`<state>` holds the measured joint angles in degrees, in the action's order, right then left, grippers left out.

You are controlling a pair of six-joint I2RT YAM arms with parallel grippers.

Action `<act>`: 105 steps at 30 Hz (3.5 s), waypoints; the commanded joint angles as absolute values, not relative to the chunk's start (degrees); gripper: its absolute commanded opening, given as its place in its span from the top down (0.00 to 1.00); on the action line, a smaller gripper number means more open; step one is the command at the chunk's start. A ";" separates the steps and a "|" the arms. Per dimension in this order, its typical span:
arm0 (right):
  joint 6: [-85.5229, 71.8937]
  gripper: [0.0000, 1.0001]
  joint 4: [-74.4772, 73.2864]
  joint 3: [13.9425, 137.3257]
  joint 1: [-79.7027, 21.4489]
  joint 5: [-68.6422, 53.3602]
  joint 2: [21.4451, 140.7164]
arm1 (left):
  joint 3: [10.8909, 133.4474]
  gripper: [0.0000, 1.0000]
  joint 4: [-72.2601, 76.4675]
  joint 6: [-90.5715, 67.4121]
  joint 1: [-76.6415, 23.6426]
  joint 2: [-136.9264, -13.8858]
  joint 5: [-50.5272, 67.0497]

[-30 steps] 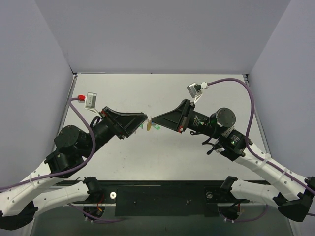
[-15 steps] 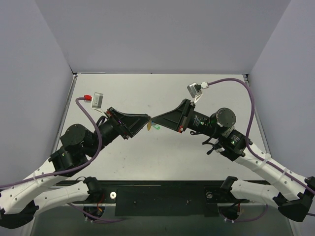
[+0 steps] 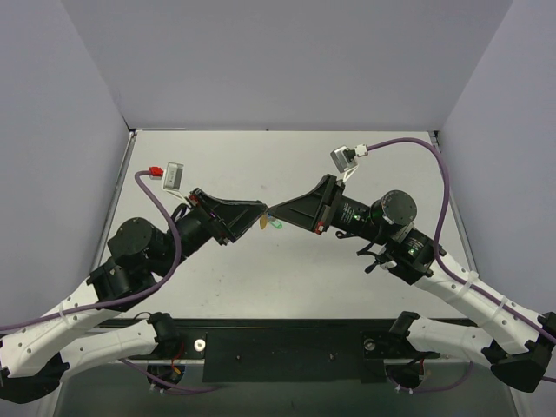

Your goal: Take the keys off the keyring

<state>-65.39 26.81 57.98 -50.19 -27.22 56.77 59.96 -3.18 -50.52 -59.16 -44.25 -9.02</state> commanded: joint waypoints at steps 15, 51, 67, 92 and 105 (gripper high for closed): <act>-64.51 1.00 30.32 58.89 -50.10 -28.04 56.07 | 63.72 0.64 -1.49 -49.57 -59.41 -44.38 -8.44; -61.61 1.00 23.47 59.15 -49.57 -30.50 54.41 | 64.60 1.00 -10.02 -49.22 -59.41 -46.49 3.25; -60.56 1.00 18.73 60.82 -49.66 -33.57 54.23 | 68.81 1.00 -15.37 -46.41 -59.33 -49.30 10.19; -54.67 1.00 7.91 66.62 -49.48 -39.73 56.34 | 80.06 1.00 -26.71 -39.56 -59.24 -57.65 26.27; -54.23 1.00 7.12 67.15 -49.48 -39.90 56.60 | 83.76 1.00 -31.55 -36.21 -58.89 -61.00 32.25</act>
<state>-54.96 1.91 65.14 -49.56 -45.67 54.28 82.63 -31.57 -36.82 -57.84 -58.35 24.67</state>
